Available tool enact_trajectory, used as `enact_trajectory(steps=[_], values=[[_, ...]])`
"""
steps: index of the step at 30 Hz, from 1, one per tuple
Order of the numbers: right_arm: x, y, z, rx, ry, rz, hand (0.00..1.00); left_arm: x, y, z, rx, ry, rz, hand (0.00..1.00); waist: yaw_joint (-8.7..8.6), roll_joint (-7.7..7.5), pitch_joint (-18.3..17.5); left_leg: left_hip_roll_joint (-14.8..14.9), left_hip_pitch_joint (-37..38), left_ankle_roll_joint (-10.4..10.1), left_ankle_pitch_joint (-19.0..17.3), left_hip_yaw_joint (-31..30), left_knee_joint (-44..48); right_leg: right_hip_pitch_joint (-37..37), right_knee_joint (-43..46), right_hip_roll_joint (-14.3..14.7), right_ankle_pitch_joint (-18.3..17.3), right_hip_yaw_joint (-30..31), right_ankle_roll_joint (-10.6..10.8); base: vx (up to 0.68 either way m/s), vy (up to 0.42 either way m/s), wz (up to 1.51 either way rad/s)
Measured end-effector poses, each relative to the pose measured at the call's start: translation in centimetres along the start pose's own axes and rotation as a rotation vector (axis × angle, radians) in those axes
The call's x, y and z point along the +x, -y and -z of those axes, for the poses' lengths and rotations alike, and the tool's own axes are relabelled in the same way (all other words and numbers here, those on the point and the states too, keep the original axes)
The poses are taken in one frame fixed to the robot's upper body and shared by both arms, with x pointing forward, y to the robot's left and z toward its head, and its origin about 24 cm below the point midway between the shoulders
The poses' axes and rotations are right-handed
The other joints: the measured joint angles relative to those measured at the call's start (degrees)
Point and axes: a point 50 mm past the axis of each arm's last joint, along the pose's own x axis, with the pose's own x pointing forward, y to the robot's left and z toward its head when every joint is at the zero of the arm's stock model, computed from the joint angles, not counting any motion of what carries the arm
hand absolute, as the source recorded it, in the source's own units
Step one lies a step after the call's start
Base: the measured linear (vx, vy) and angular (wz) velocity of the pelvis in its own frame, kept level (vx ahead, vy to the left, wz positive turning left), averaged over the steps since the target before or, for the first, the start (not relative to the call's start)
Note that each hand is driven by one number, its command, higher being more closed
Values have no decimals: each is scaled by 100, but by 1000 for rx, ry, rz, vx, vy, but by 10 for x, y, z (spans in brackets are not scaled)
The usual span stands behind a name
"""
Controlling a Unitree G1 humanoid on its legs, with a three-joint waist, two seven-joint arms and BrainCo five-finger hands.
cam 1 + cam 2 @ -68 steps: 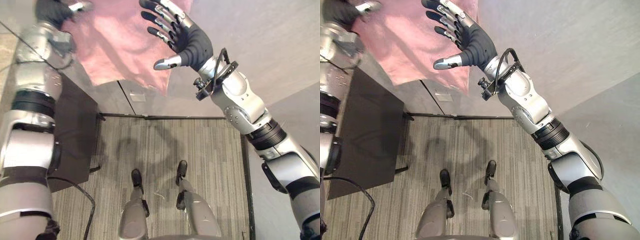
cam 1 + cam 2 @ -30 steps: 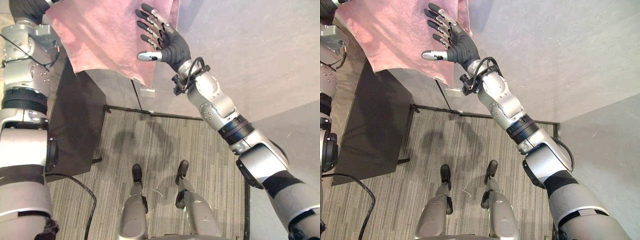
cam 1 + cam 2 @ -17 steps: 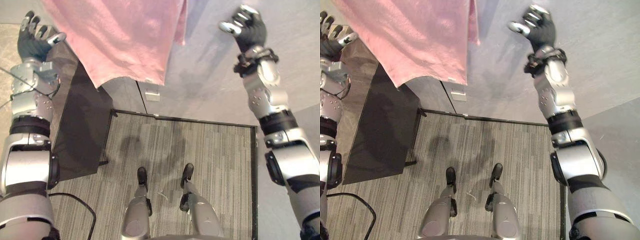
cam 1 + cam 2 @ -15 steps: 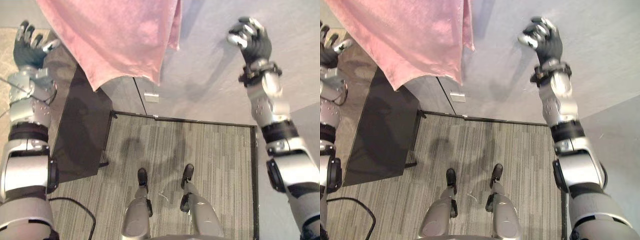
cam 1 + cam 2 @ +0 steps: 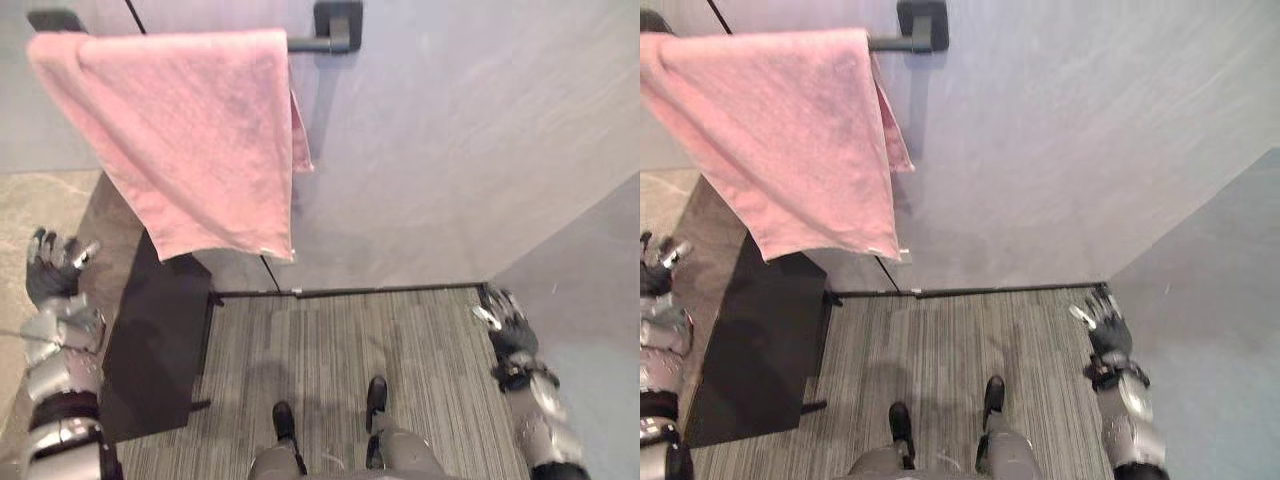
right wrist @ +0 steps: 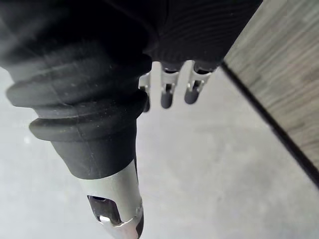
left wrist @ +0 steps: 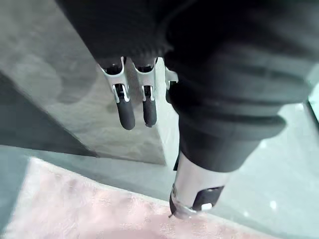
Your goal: Organize washtable
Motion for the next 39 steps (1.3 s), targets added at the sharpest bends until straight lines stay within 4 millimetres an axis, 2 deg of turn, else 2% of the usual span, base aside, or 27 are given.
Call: enact_trajectory(steps=[1,2,3,4,5,7,8,10,11,14,15,21,23,24,25,26,27,28,29,30,31,32,33,34,35,37,39], values=[[-11,13,8,47,-2,78,0,-15,3,16,-34,-15,3,0,4,23,-111,-1,76,-1,-40,-1,-1,92,0,-4,-39,-11,17,58,46,5],[-16,17,12,65,-5,117,0,-24,4,27,-32,-49,6,0,0,48,-179,-1,107,-2,-56,-2,-2,132,-1,-5,-71,-18,42,65,38,7],[-22,23,17,87,-8,164,0,-39,4,48,-29,-123,9,0,-11,80,-249,-3,177,-1,-82,4,-8,200,0,-9,-103,-13,66,80,37,2],[-31,26,27,105,-23,222,0,-73,6,89,-28,-286,11,0,-31,121,-298,-11,323,14,-135,26,-30,341,1,-26,-137,-8,72,76,37,-2],[-34,26,32,114,-34,241,0,-88,8,105,-34,-355,9,0,-34,129,-308,-12,376,19,-152,43,-35,390,7,-44,-151,-7,80,53,30,-5],[-46,24,50,152,-80,292,0,-140,20,150,-61,-568,23,0,-9,121,-371,30,507,-3,-208,127,-37,498,20,-54,-195,0,107,71,16,-7],[-51,20,59,168,-107,311,0,-164,28,165,-70,-659,42,0,17,105,-386,19,596,-2,-222,174,-38,573,21,-48,-216,-1,117,74,10,-7],[-57,14,69,157,-154,296,0,-190,39,180,-95,-755,75,0,23,93,-437,29,757,-8,-261,291,-40,713,22,-42,-246,1,112,50,9,-10],[-59,13,72,154,-168,292,0,-197,42,184,-103,-778,89,0,21,101,-465,34,833,-8,-285,340,-41,770,22,-39,-257,16,114,47,4,-14],[-62,12,76,140,-188,287,0,-206,49,191,-107,-818,106,0,19,129,-554,29,965,-9,-334,423,-42,861,22,-39,-270,84,117,40,8,-15],[-64,12,78,124,-199,285,0,-209,49,194,-106,-834,102,0,20,96,-575,26,1004,-12,-355,497,-42,868,22,-36,-271,137,117,36,14,-21],[-75,22,96,81,-283,344,0,-228,36,210,-41,-943,32,0,31,62,-517,68,1277,-42,-442,984,-41,839,138,4,-282,451,113,25,9,-36],[-77,25,101,56,-307,359,0,-235,27,213,16,-974,-2,0,43,35,-503,123,1306,-75,-488,1236,-39,610,447,43,-405,619,170,2,-2,-51],[-78,26,102,48,-312,371,0,-234,24,212,24,-970,-28,0,41,11,-496,150,1256,-72,-487,1317,-39,442,611,62,-518,696,313,4,-33,-35],[-79,29,101,45,-309,395,0,-234,23,213,17,-964,-66,0,59,193,-438,363,1146,21,-421,1442,-6,190,1030,162,-762,753,307,31,-35,-25],[-79,31,101,42,-313,407,0,-230,21,212,15,-950,-86,0,68,148,-413,451,1071,25,-416,1435,96,-2,1687,161,-954,764,7,79,-62,11],[-83,35,105,39,-329,435,0,-222,21,209,23,-920,-97,0,78,55,-326,573,892,17,-422,1291,366,-177,2805,0,-1397,853,-144,109,-115,59],[-87,38,110,21,-352,448,0,-215,21,207,51,-899,-85,0,90,-156,-292,616,710,-19,-432,1075,645,-176,3406,-222,-1755,1009,59,94,-171,79],[-88,38,113,8,-364,449,0,-212,21,206,62,-890,-79,0,91,-252,-274,633,625,-49,-451,954,753,-188,3537,-247,-1845,1124,186,64,-258,84],[-91,39,117,-8,-385,455,0,-206,21,204,76,-872,-77,0,118,-365,-293,686,537,-83,-454,779,887,-157,3488,-87,-1883,1213,258,70,-225,44],[-87,39,116,-43,-382,452,0,-208,24,205,70,-872,-85,0,239,-243,-321,848,402,-63,-441,772,937,17,3020,100,-1836,1328,340,54,-276,21],[-78,38,111,-83,-367,431,0,-211,30,207,54,-872,-88,0,359,-94,-316,1072,233,-156,-369,766,1054,168,3034,127,-2215,1581,305,42,-220,1],[-74,33,112,-93,-371,412,0,-209,29,205,59,-858,-88,0,328,-189,-324,998,170,-176,-348,757,1129,200,3169,-55,-2429,1590,296,-8,-279,25],[-66,23,115,-115,-383,368,0,-203,27,203,72,-845,-83,0,337,-328,-308,935,44,-214,-321,642,1272,473,2733,-137,-2707,1545,376,-23,-231,36],[-61,20,114,-135,-385,347,0,-204,27,204,74,-853,-86,0,342,-148,-254,1037,1,-218,-308,561,1325,549,2621,-28,-2635,1468,372,-85,-237,48],[-57,17,113,-186,-390,300,0,-214,30,209,67,-883,-80,0,369,128,-191,1158,-115,-86,-50,330,1335,711,2506,136,-2586,1141,284,-137,-177,65],[-55,15,112,-222,-398,262,0,-215,29,209,71,-886,-75,0,375,220,-141,1143,-188,-24,164,122,1235,707,2657,158,-2668,887,180,-185,-154,74]])
